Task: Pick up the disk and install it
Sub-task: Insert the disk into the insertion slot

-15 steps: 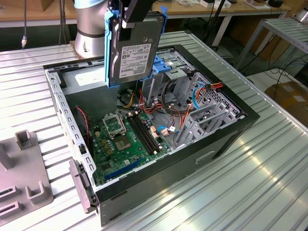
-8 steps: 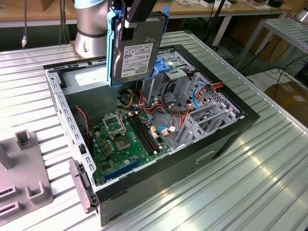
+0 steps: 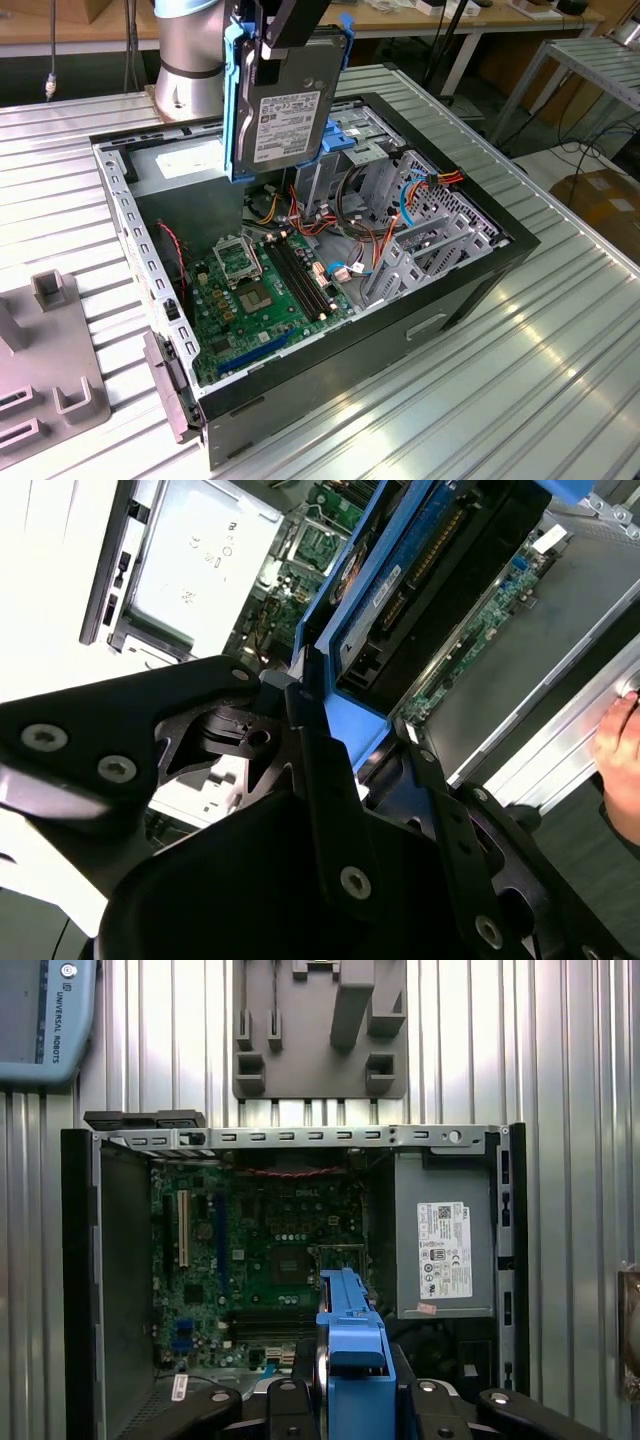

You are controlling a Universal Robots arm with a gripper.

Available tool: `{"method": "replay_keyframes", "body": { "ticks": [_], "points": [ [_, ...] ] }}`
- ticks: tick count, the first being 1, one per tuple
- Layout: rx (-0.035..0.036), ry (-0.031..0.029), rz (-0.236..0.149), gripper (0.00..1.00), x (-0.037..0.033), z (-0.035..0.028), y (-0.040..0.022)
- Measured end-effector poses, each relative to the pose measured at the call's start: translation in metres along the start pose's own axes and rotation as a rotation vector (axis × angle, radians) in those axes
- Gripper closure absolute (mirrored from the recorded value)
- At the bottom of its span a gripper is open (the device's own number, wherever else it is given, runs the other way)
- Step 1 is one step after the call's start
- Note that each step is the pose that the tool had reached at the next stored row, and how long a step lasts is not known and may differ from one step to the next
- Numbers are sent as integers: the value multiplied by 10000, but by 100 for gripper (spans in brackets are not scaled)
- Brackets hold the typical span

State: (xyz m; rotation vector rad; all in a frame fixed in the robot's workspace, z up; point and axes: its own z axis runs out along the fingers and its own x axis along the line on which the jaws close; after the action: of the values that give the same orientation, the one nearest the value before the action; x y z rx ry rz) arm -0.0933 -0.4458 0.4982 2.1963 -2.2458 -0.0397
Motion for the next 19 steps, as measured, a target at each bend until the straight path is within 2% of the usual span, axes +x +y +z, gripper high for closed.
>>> {"method": "replay_keyframes", "body": {
  "ticks": [19],
  "points": [
    [0, 0, 0, 63, 145, -3, -27]
  ]
}}
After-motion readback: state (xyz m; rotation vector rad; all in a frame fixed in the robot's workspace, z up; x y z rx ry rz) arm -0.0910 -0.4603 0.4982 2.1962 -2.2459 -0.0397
